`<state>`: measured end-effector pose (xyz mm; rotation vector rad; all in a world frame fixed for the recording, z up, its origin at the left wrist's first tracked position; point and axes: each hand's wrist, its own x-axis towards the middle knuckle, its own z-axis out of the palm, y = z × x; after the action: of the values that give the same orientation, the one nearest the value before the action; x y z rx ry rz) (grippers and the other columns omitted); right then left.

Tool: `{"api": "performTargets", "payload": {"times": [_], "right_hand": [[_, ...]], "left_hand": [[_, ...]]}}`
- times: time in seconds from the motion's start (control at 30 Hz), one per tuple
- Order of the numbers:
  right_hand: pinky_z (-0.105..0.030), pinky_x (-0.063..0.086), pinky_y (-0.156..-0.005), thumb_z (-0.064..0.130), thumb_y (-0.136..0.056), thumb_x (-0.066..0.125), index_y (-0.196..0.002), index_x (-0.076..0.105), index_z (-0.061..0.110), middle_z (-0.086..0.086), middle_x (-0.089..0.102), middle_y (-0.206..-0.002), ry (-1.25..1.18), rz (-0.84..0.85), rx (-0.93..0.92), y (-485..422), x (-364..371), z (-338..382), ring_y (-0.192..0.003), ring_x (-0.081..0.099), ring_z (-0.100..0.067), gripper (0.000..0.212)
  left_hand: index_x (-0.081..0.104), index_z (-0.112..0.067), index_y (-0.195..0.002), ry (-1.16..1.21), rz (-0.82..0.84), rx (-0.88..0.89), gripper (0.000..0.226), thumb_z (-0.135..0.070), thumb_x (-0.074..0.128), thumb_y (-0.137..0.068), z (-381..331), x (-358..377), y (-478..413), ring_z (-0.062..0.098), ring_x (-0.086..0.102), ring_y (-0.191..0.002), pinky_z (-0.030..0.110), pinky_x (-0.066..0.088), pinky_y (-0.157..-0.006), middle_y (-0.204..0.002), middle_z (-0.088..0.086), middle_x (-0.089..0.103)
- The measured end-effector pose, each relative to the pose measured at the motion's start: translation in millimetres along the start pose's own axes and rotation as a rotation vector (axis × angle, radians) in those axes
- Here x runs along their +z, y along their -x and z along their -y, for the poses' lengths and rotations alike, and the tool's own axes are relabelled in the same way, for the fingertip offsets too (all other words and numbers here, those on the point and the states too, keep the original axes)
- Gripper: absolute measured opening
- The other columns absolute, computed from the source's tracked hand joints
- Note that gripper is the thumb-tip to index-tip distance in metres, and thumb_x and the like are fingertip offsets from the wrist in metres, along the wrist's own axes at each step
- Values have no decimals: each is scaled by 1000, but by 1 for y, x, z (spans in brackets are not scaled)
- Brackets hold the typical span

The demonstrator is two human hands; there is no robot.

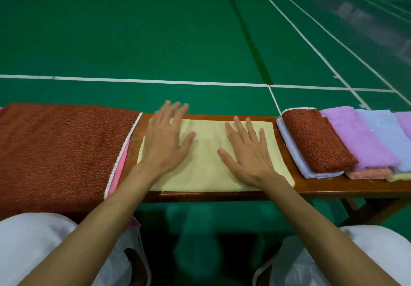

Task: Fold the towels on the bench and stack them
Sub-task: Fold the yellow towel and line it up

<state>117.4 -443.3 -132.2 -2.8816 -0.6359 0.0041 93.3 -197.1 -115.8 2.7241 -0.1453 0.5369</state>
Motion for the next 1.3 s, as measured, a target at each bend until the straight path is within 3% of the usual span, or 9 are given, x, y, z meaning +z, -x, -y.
{"api": "performTargets", "payload": {"times": [0.1, 0.2, 0.6, 0.87, 1.03, 1.13, 1.23, 1.3], "right_hand": [[-58, -9, -124, 72, -98, 11, -163, -8, 37, 7, -24, -169, -1, 72, -44, -3, 5, 5, -154, -28, -18, 76], [-57, -7, -125, 74, -96, 7, -162, -10, 40, 6, -22, -169, 12, 119, -29, -4, 7, 1, -155, -25, -20, 76], [-53, -5, -127, 69, -100, 5, -163, -7, 34, 4, -16, -171, 52, 63, 195, -2, 3, -52, -157, -19, -25, 73], [-53, -1, -127, 68, -99, 4, -164, -5, 32, 2, -13, -172, 38, 53, 214, -1, 4, -62, -157, -15, -28, 75], [-51, -2, -128, 68, -101, 15, -163, -12, 24, -4, -17, -171, -24, 23, 252, 1, -2, -53, -157, -16, -28, 80], [-47, 9, -128, 62, -103, 30, -163, -6, 8, -13, -4, -172, -122, -37, 358, 1, -11, -40, -158, -1, -29, 88], [-47, 25, -119, 46, -104, 49, -155, 20, -2, -22, 27, -161, -214, -110, 485, -1, -27, -30, -148, 25, -36, 76], [-47, 32, -114, 39, -101, 56, -151, 27, -3, -22, 35, -155, -243, -97, 537, -1, -33, -27, -143, 31, -38, 71]], "left_hand": [[9, -35, -165, -91, 291, 62, 71, -65, 19, -102, -7, 24, 14, 22, -10, -159, 48, 1, -129, -173, 0, 2], [0, -36, -165, -161, 386, -8, 76, -72, 4, -98, -3, 33, 20, 22, -14, -159, 47, -5, -129, -172, -1, -7], [-1, -26, -166, -231, 353, -115, 87, -76, -4, -94, 26, 14, 26, 20, -11, -159, 47, -3, -129, -173, 2, -7], [-1, -26, -166, -229, 353, -126, 88, -76, -3, -94, 27, 14, 25, 19, -11, -159, 47, -5, -128, -173, 2, -7], [-4, -29, -165, -219, 384, -145, 87, -77, -3, -93, 27, 15, 23, 20, -14, -159, 57, -8, -126, -173, 0, -10], [-8, -33, -164, -168, 383, -179, 83, -77, 3, -95, 23, 11, 20, 25, -15, -158, 64, -9, -123, -172, 0, -10], [-5, -29, -165, -194, 327, -146, 84, -74, 2, -94, 4, 8, 21, 28, -17, -158, 62, -10, -124, -173, 4, -8], [-1, -29, -165, -167, 323, -63, 80, -69, 4, -96, -15, 12, 26, 26, -18, -158, 58, -10, -125, -173, 4, -7]]}}
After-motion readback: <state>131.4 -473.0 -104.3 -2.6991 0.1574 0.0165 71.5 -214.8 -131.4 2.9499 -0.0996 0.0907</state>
